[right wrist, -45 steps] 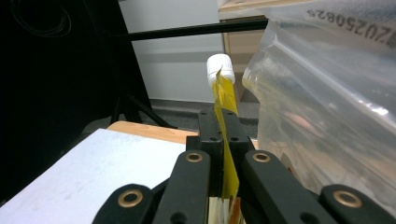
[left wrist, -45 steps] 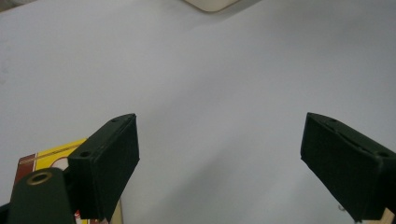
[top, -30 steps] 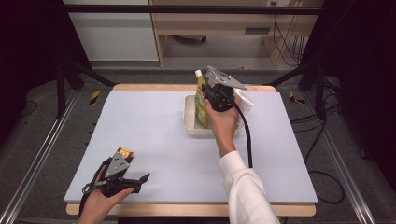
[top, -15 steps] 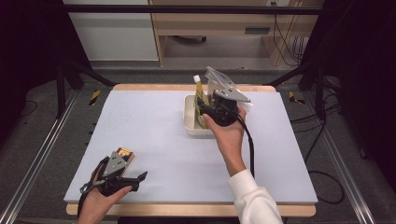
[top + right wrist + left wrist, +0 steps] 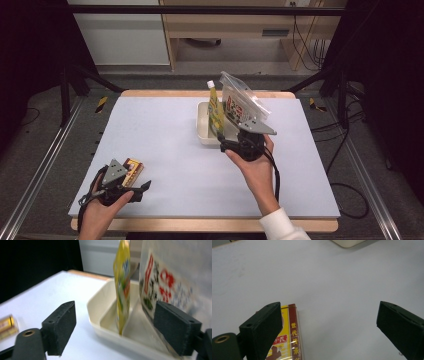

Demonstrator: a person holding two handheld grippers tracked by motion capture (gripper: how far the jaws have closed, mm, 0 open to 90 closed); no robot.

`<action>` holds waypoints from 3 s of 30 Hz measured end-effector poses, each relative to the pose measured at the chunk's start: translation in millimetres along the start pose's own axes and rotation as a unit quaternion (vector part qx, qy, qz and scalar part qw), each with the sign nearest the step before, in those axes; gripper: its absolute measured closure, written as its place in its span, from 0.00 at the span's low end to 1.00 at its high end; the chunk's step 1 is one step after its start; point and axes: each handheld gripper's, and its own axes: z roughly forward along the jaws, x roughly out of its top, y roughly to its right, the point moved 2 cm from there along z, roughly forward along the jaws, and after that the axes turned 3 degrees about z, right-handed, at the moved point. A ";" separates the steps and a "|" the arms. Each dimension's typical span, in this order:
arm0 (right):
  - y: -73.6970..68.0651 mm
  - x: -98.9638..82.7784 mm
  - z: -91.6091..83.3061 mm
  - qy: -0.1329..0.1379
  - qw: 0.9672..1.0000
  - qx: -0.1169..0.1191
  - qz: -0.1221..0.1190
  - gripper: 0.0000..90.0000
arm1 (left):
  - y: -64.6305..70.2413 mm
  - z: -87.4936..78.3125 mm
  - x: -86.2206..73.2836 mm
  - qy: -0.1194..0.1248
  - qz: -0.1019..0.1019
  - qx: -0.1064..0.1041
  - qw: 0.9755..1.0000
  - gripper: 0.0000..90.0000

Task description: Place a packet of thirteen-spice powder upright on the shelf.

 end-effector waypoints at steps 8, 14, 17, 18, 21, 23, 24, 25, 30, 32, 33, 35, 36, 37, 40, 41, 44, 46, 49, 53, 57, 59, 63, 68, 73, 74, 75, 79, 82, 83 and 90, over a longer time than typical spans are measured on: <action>3.0 -38.4 -11.8 -0.028 0.999 0.010 -0.033 0.13 | -20.3 -0.5 22.7 -0.072 -0.006 0.017 0.997 0.08; -1.7 -58.0 -13.3 -0.039 0.998 0.019 -0.040 0.17 | -35.2 -0.1 39.9 -0.166 -0.007 0.027 0.986 0.11; -2.3 -59.6 -16.0 -0.043 0.997 0.009 -0.064 0.18 | -39.0 3.7 42.9 -0.206 -0.022 0.016 0.978 0.11; -0.5 -60.0 -17.4 -0.041 0.997 0.007 -0.063 0.18 | -38.9 4.8 43.9 -0.219 -0.024 0.009 0.975 0.11; 4.9 -63.7 -20.3 -0.044 0.998 -0.001 -0.051 0.19 | -37.7 9.0 46.2 -0.247 -0.021 0.002 0.969 0.11; 6.5 -65.6 -20.8 -0.049 0.998 -0.006 -0.049 0.19 | -38.1 12.3 45.0 -0.262 -0.015 -0.003 0.965 0.11; 7.4 -66.0 -20.5 -0.049 0.997 -0.008 -0.050 0.19 | -39.5 13.9 43.6 -0.266 -0.019 -0.003 0.964 0.12; 7.9 -66.2 -20.0 -0.051 0.997 -0.008 -0.050 0.19 | -41.4 15.6 41.7 -0.271 -0.026 -0.006 0.962 0.12; 8.0 -67.8 -15.2 -0.059 0.997 -0.013 -0.058 0.20 | -48.4 15.0 30.7 -0.296 -0.031 -0.003 0.955 0.13; 7.1 -69.7 -14.2 -0.065 0.996 -0.015 -0.060 0.20 | -49.3 13.5 25.2 -0.314 -0.026 -0.006 0.949 0.12; 6.7 -70.4 -14.0 -0.067 0.996 -0.013 -0.061 0.20 | -49.2 13.2 22.3 -0.320 -0.025 -0.004 0.947 0.13; 5.5 -71.4 -13.7 -0.069 0.995 -0.013 -0.065 0.20 | -49.5 13.7 17.1 -0.332 -0.018 -0.001 0.943 0.13; 5.0 -71.6 -13.7 -0.070 0.995 -0.013 -0.067 0.20 | -48.7 15.1 14.0 -0.334 -0.025 -0.003 0.942 0.13; 4.6 -71.9 -13.6 -0.071 0.995 -0.013 -0.067 0.20 | -48.2 16.7 10.7 -0.336 -0.028 -0.005 0.941 0.14; 3.7 -73.2 -12.3 -0.076 0.995 -0.011 -0.066 0.20 | -47.1 21.3 2.7 -0.344 -0.023 0.000 0.939 0.17; 3.9 -73.3 -11.7 -0.077 0.995 -0.009 -0.067 0.20 | -46.2 23.2 0.3 -0.346 -0.028 -0.001 0.938 0.17; 5.0 -72.4 -12.2 -0.076 0.995 -0.010 -0.067 0.20 | -47.5 26.7 -4.7 -0.351 -0.032 -0.003 0.936 0.20; 5.9 -71.8 -12.8 -0.073 0.995 -0.010 -0.065 0.20 | -49.1 26.7 -5.6 -0.351 -0.035 -0.005 0.936 0.24; 6.0 -72.0 -13.0 -0.073 0.995 -0.010 -0.066 0.20 | -49.5 25.9 -5.5 -0.350 -0.029 -0.003 0.936 0.31; 5.7 -71.0 -13.6 -0.072 0.995 -0.010 -0.066 0.20 | -48.3 26.4 -4.5 -0.348 -0.025 -0.005 0.937 0.33; 6.3 -70.0 -14.0 -0.067 0.995 -0.013 -0.066 0.20 | -48.3 23.2 -1.3 -0.339 -0.006 -0.002 0.941 0.34; 6.3 -69.7 -14.0 -0.068 0.995 -0.011 -0.066 0.20 | -48.0 20.6 3.5 -0.327 0.004 -0.004 0.945 0.34; 5.8 -70.0 -13.6 -0.069 0.996 -0.005 -0.064 0.20 | -43.8 17.4 18.6 -0.295 0.034 -0.004 0.955 0.35; 5.8 -71.7 -13.0 -0.071 0.996 0.011 -0.049 0.22 | -29.3 22.4 39.2 -0.248 0.080 -0.011 0.965 0.35; 3.2 -70.5 -12.3 -0.071 0.996 0.032 -0.030 0.24 | -10.3 27.4 61.8 -0.206 0.132 -0.023 0.969 0.35; 2.8 -69.4 -12.2 -0.071 0.997 0.033 -0.025 0.25 | -4.5 28.4 65.6 -0.191 0.137 -0.021 0.972 0.35; 2.8 -67.8 -12.0 -0.069 0.997 0.039 -0.020 0.26 | 0.3 28.9 69.0 -0.183 0.149 -0.022 0.971 0.35; 3.5 -58.3 -9.5 -0.064 0.997 0.051 -0.003 0.30 | 17.8 32.2 78.2 -0.158 0.191 -0.025 0.969 0.35; 2.2 -49.6 -9.4 -0.064 0.996 0.061 0.007 0.32 | 24.7 37.0 81.8 -0.137 0.199 -0.027 0.970 0.35; 1.2 -46.7 -9.6 -0.063 0.996 0.067 0.009 0.32 | 25.9 38.3 82.9 -0.134 0.201 -0.028 0.970 0.35; -12.2 -24.7 -12.4 -0.060 0.994 0.088 -0.002 0.36 | 31.7 48.7 91.5 -0.086 0.205 -0.022 0.975 0.35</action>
